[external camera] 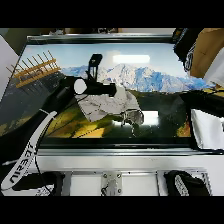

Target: Fold the clothes and pants, and hang the long-sleeved shirts on hangers.

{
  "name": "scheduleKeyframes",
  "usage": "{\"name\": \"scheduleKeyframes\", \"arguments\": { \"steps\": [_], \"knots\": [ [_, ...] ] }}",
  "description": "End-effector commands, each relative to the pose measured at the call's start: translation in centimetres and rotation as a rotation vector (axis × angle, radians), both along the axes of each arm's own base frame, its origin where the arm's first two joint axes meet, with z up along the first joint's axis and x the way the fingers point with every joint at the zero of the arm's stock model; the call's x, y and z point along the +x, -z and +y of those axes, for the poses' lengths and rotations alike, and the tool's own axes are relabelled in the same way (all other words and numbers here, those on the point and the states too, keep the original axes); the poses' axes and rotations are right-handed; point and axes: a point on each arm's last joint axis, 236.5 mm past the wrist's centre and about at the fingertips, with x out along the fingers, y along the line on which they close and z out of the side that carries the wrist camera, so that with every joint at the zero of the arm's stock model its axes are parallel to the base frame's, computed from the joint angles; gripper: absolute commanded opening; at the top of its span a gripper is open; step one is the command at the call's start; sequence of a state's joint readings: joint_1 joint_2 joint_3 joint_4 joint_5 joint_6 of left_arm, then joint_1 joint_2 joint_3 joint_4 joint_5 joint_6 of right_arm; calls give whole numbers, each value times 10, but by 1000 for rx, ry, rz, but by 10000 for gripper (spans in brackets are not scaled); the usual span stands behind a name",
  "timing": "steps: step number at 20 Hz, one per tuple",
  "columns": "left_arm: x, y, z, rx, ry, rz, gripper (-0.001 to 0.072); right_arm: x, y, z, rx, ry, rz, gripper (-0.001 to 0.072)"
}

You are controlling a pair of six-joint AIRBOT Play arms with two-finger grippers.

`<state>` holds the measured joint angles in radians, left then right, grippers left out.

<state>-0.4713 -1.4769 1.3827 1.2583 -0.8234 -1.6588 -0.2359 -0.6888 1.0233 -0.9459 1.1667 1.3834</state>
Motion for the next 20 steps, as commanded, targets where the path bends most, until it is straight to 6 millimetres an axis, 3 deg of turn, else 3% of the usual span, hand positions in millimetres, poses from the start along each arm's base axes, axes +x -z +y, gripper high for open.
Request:
{"name": "scheduleKeyframes", "arguments": {
  "steps": [1, 3, 5, 8, 11, 12, 13, 14, 15, 16, 20],
  "knots": [
    [3, 57, 60, 33, -107, 244, 662, 0, -4, 6, 32, -12, -8, 9],
    [-3, 95, 69, 3, -141, 390, 662, 0, -4, 6, 32, -12, -8, 9],
    [-11, 118, 58, -67, -123, 496, 662, 0, -4, 6, 32, -12, -8, 9],
    [-23, 127, 26, -187, -56, 576, 662, 0, -4, 6, 31, -11, -8, 9],
    [-35, 137, 13, -181, -26, 616, 661, 1, 1, 7, 34, -16, 13, 10],
    [-39, 139, 10, -176, -16, 623, 607, 1, 8, 7, 38, -24, 40, 15],
    [-40, 138, 8, -169, -10, 616, 347, 0, 22, 9, 47, -39, 91, 43],
    [-37, 136, 7, -172, -12, 603, 98, -2, 38, 12, 57, -55, 150, 220],
    [-34, 132, 8, -176, -18, 585, 17, -4, 57, 16, 69, -76, 217, 411],
    [-28, 126, 12, -184, -29, 565, 17, -7, 78, 21, 80, -94, 279, 472],
    [-10, 98, 28, -213, -66, 490, 17, -17, 175, 50, 30, -171, 482, 470]
  ]
}}
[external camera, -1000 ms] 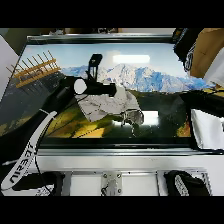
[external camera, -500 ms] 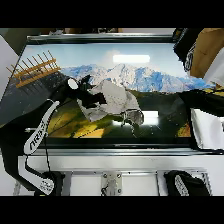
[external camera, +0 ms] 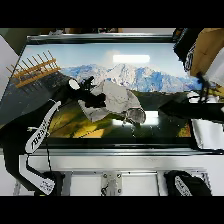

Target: Fold the clothes and pants, and hang the long-sleeved shirts on hangers.

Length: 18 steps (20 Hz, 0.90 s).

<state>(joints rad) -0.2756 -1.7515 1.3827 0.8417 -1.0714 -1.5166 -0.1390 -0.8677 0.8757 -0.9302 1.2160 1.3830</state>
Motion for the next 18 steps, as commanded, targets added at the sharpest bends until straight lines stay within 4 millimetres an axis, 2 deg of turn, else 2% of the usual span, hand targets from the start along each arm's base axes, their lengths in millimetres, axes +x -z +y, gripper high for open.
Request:
{"name": "scheduleKeyframes", "arguments": {
  "steps": [1, 2, 5, 7, 8, 9, 11, 12, 13, 14, 15, 16, 17, 18],
  "knots": [
    [13, -21, 11, -14, -36, -54, 17, -7, 85, 18, -109, -85, 129, 470],
    [14, -25, 12, -16, -38, -60, 17, -1, 103, 23, -162, -112, 123, 470],
    [11, -26, 12, -17, -30, -54, 17, 25, 139, 49, -208, -141, 74, 472],
    [10, -27, 12, -17, -29, -53, 17, 37, 159, 53, -223, -124, 66, 496],
    [10, -26, 12, -17, -29, -53, 17, 42, 165, 56, -201, -96, 73, 646],
    [11, -26, 12, -17, -30, -54, 16, 46, 169, 58, -179, -70, 76, 716],
    [11, -27, 12, -18, -30, -54, 17, 54, 172, 59, -165, -40, 69, 714],
    [11, -27, 12, -18, -30, -54, 17, 57, 171, 58, -167, -33, 57, 631],
    [10, -27, 12, -19, -30, -54, 16, 59, 169, 58, -167, -31, 49, 387],
    [11, -31, 12, -21, -31, -61, 17, 61, 166, 59, -165, -33, 44, 68],
    [12, -41, 11, -29, -33, -81, 17, 63, 158, 60, -167, -49, 29, 5],
    [17, -63, 12, -41, -37, -131, 17, 69, 142, 60, -193, -91, -16, 5],
    [24, -96, 13, -62, -39, -200, 17, 77, 114, 55, -253, -155, -91, 4],
    [30, -147, 12, -108, -44, -296, 17, 87, 77, 48, -322, -197, -172, 4]
  ]
}}
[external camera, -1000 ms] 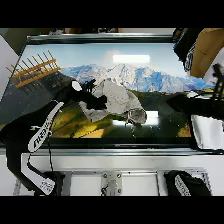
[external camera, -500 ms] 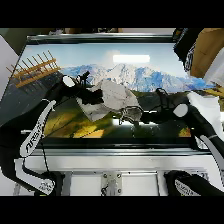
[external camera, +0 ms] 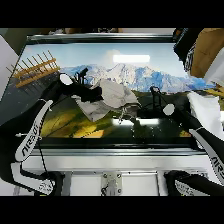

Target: Fold the clothes and pants, and hang the long-sleeved shirts on hangers.

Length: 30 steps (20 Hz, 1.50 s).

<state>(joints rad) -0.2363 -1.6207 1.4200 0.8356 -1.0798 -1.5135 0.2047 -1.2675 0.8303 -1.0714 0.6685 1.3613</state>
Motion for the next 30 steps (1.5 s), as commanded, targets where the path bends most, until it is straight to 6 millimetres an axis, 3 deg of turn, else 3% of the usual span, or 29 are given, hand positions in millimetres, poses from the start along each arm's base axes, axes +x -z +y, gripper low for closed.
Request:
{"name": "scheduleKeyframes", "arguments": {
  "steps": [1, 3, 4, 6, 7, 9, 12, 14, 17, 20, 22, 23, 25, 29, 30],
  "knots": [
    [9, -135, -3, -129, -11, -247, 17, 23, -100, -18, -169, -139, -221, 4],
    [-18, -261, -7, -276, 12, -461, 17, 23, -224, -24, -192, -143, -452, 4],
    [-40, -320, -6, -317, 33, -591, 17, 12, -298, -25, -165, -121, -604, 3],
    [-96, -411, -2, -362, 76, -822, 17, -27, -417, -32, -69, -40, -846, 4],
    [-123, -444, 3, -380, 83, -914, 17, -53, -462, -37, -32, -12, -944, 4],
    [-176, -497, 11, -404, 101, -1084, 17, -101, -525, -47, 27, 23, -1096, 4],
    [-228, -541, 24, -437, 79, -1253, 17, -148, -566, -57, 99, 61, -1197, 3],
    [-243, -551, 30, -461, 52, -1303, 17, -160, -572, -60, 123, 73, -1211, 4],
    [-246, -535, 26, -499, 39, -1268, 17, -156, -570, -59, 145, 85, -1194, 3],
    [-223, -490, 13, -494, 22, -1106, 17, -127, -558, -53, 164, 100, -1131, 4],
    [-197, -445, 0, -431, 30, -1004, 17, -86, -530, -44, 179, 117, -1014, 3],
    [-176, -414, -4, -370, 18, -941, 17, -58, -505, -37, 159, 112, -932, 3],
    [-127, -341, -3, -211, -34, -798, 17, 0, -437, -24, 99, 93, -731, 4],
    [-13, -200, 28, -22, -213, -565, 17, 121, -286, -4, 18, 103, -456, 10],
    [14, -171, 39, 1, -262, -521, 17, 149, -255, -3, 25, 124, -432, 103]
  ]
}}
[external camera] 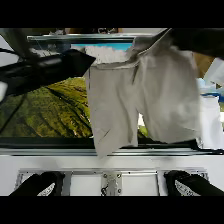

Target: Fold the clothes and pants, and hang the long-sleeved shirts on hangers.

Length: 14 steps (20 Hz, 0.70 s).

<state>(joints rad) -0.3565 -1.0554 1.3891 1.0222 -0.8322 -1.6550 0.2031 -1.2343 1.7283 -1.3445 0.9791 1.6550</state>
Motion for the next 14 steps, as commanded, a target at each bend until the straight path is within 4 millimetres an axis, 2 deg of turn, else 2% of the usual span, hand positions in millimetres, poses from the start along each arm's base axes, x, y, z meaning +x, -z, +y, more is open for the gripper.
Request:
{"name": "scheduleKeyframes", "arguments": {
  "steps": [1, 2, 3, 5, 6, 8, 9, 11, 14],
  "knots": [
    [95, 115, 41, 33, -192, 196, 199, 87, 119, 10, 25, 38, 160, 371],
    [121, 135, 53, -4, -231, 252, 625, 99, 135, 12, 78, 46, 189, 641],
    [139, 148, 67, -40, -255, 310, 691, 105, 141, 9, 122, 54, 209, 679],
    [156, 166, 101, -95, -277, 425, 691, 103, 134, -11, 148, 84, 218, 675],
    [156, 174, 122, -80, -277, 469, 691, 95, 128, -24, 127, 82, 223, 674],
    [144, 193, 155, -34, -258, 537, 691, 68, 122, -37, 35, 24, 256, 673],
    [134, 204, 168, -18, -251, 570, 691, 47, 126, -39, -8, -16, 299, 673],
    [113, 237, 183, -15, -257, 661, 691, 0, 150, -34, -38, -69, 418, 672],
    [82, 293, 183, -26, -267, 810, 691, -74, 213, -20, -30, -91, 608, 671]
  ]
}}
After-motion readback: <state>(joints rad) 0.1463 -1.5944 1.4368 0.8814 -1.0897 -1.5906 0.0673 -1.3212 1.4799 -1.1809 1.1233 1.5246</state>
